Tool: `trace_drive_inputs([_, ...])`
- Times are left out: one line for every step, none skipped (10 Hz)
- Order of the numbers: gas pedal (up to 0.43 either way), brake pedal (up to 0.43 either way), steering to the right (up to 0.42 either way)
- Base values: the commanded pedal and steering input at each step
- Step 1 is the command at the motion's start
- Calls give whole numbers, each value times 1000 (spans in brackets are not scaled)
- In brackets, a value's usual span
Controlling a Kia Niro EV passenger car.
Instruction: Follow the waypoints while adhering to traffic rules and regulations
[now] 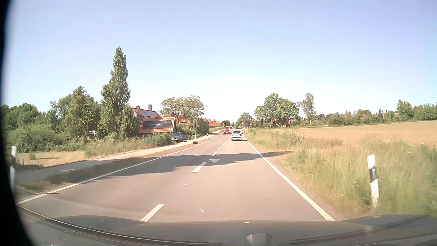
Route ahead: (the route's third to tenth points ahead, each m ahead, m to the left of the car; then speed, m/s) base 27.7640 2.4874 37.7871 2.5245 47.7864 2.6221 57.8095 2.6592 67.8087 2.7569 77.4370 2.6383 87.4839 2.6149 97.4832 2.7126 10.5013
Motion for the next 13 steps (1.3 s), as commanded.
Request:
trace_drive_inputs([118, 6, 10])
trace_drive_inputs([118, 6, 10])
trace_drive_inputs([130, 6, 9])
trace_drive_inputs([130, 6, 8])
trace_drive_inputs([130, 6, 7])
trace_drive_inputs([130, 6, 6])
trace_drive_inputs([130, 6, 6])
trace_drive_inputs([130, 6, 6])
trace_drive_inputs([130, 6, 6])
trace_drive_inputs([130, 6, 6])
trace_drive_inputs([130, 6, 6])
trace_drive_inputs([130, 6, 6])
trace_drive_inputs([130, 6, 6])
